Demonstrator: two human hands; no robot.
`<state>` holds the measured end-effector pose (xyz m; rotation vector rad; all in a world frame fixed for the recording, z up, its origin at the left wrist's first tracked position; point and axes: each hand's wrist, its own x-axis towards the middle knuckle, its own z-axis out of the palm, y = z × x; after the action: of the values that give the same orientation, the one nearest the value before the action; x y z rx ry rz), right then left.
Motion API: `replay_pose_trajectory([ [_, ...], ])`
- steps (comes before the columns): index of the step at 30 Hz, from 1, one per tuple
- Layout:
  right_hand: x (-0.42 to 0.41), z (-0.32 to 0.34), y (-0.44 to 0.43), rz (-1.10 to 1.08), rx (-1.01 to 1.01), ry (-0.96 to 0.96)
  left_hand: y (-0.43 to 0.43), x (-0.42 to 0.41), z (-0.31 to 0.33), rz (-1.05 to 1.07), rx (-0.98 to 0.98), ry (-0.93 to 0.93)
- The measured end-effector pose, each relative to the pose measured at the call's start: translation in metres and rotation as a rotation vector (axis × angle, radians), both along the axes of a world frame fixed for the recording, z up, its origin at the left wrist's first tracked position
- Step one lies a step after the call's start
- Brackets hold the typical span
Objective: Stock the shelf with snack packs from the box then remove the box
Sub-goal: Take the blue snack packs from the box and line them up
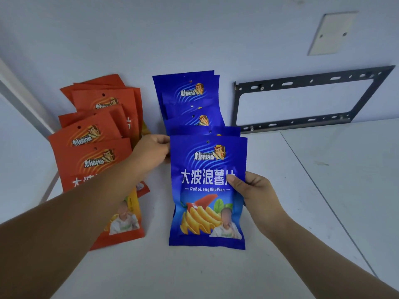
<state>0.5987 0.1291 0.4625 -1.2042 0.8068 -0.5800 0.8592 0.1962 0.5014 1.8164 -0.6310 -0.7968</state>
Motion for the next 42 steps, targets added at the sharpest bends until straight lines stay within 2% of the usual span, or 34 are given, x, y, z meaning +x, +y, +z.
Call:
replay_pose_trajectory([
  [4,0.006,-0.009,0.0,-0.037,-0.009,0.047,0.008,0.0,0.001,-0.035,-0.021,0.046],
  [9,0.005,-0.012,-0.002,-0.013,-0.035,0.081,0.022,0.001,0.011,-0.005,-0.027,-0.042],
  [17,0.009,-0.012,-0.007,0.029,-0.081,0.147,0.045,-0.002,0.004,-0.092,0.079,-0.179],
  [26,0.009,-0.004,-0.019,0.04,-0.097,0.133,0.062,-0.017,0.004,-0.117,0.091,-0.206],
  [36,-0.003,0.015,-0.043,0.044,-0.214,0.129,0.08,-0.048,0.023,-0.035,0.066,-0.278],
  [42,-0.02,0.024,-0.042,0.048,-0.367,0.181,0.092,-0.071,0.024,-0.034,0.086,-0.294],
])
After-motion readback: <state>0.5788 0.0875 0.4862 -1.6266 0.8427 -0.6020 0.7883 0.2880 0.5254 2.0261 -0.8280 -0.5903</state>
